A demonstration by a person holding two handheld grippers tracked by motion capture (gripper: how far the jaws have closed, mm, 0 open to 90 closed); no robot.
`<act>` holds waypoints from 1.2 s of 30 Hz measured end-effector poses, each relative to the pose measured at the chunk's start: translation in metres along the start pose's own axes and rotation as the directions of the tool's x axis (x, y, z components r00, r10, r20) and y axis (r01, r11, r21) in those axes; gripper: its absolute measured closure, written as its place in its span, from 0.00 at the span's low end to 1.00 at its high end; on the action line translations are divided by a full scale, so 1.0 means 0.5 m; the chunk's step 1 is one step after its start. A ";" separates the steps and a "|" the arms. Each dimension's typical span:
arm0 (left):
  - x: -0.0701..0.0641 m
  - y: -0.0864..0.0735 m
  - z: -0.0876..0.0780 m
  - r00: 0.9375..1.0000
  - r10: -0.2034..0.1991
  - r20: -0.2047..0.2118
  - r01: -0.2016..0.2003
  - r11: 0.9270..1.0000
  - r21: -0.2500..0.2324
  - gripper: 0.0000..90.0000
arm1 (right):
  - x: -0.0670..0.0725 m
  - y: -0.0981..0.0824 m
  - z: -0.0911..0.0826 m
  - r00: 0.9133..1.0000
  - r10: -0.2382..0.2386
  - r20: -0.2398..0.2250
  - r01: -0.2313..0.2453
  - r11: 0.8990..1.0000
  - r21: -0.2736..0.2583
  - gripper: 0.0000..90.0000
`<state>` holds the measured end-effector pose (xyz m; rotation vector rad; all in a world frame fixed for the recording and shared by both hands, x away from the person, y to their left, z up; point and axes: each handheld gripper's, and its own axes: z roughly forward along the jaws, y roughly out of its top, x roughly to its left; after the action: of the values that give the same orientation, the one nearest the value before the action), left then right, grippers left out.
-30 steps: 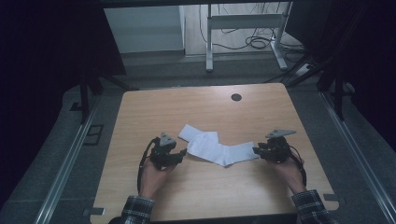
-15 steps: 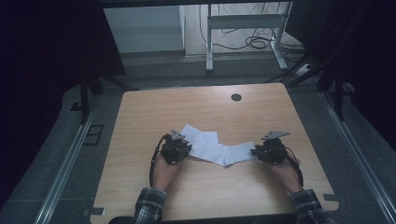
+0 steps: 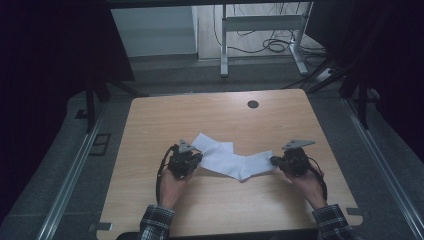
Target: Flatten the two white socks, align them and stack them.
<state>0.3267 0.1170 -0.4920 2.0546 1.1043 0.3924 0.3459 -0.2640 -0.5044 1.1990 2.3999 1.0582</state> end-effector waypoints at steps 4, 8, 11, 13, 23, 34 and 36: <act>-0.016 -0.011 -0.040 1.000 0.021 0.004 -0.021 1.000 -0.006 0.97 | 0.015 0.004 -0.028 0.999 -0.016 -0.028 0.016 1.000 -0.020 0.95; -0.031 -0.041 -0.073 0.999 0.032 0.016 -0.032 0.999 0.010 0.96 | 0.038 -0.004 -0.048 0.997 -0.043 -0.066 0.042 0.999 -0.013 0.95; -0.041 -0.070 -0.086 0.999 0.032 0.025 -0.033 0.999 0.029 0.96 | 0.057 -0.018 -0.057 0.994 -0.060 -0.096 0.061 0.998 0.001 0.95; -0.046 -0.087 -0.090 0.999 0.031 0.030 -0.032 0.999 0.038 0.96 | 0.066 -0.024 -0.060 0.992 -0.069 -0.106 0.070 0.997 0.009 0.95; -0.059 -0.132 -0.059 0.999 0.054 0.005 -0.054 0.991 0.124 0.96 | 0.082 -0.063 -0.022 0.989 -0.093 -0.113 0.104 0.990 0.099 0.92; -0.024 -0.136 -0.079 0.999 0.012 -0.048 -0.011 0.999 0.032 0.48 | 0.067 -0.051 -0.040 0.993 -0.065 -0.096 0.070 0.997 0.044 0.77; -0.012 -0.142 -0.075 0.999 0.006 -0.050 -0.003 0.999 0.044 0.43 | 0.064 -0.045 -0.040 0.993 -0.061 -0.100 0.065 0.997 0.037 0.75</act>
<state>0.2606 0.1539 -0.5191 2.0966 1.1480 0.4277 0.3022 -0.2579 -0.5035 1.0998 2.5273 1.0785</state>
